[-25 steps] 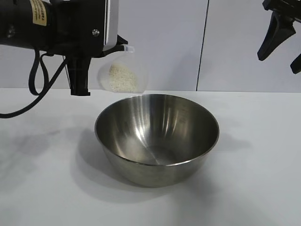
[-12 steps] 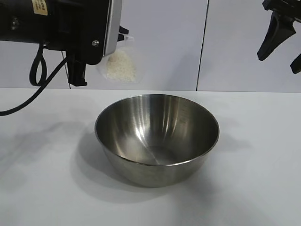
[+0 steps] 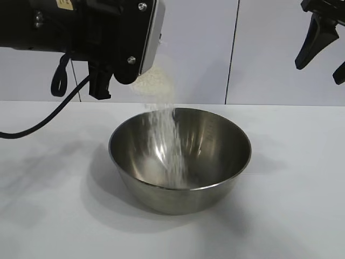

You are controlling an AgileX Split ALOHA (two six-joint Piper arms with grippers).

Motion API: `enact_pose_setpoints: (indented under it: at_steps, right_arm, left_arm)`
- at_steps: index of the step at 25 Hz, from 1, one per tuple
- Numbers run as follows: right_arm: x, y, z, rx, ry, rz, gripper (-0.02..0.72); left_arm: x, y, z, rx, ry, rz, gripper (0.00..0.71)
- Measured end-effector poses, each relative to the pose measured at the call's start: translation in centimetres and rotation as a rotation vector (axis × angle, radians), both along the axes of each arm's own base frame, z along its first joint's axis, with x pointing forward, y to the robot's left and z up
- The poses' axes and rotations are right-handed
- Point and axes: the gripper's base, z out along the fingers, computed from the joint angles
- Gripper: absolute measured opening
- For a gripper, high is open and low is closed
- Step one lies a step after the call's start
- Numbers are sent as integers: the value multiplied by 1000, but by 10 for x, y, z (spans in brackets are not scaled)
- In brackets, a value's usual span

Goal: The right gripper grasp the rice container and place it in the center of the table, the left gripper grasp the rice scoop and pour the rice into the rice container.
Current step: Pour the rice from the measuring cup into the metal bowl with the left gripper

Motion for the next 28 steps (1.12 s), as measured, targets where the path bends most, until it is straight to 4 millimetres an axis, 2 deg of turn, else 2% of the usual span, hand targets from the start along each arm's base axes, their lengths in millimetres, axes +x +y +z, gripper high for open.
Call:
enact_pose_setpoints:
  at_steps: [23,28]
  right_arm:
    - [0,0,0,3,0,-1,463]
    - [0,0,0,3,-2,-1,463]
  left_arm:
    - [1,0,7,117,-192,-30,9]
    - [-4,-8,8,127,-203,-41,9]
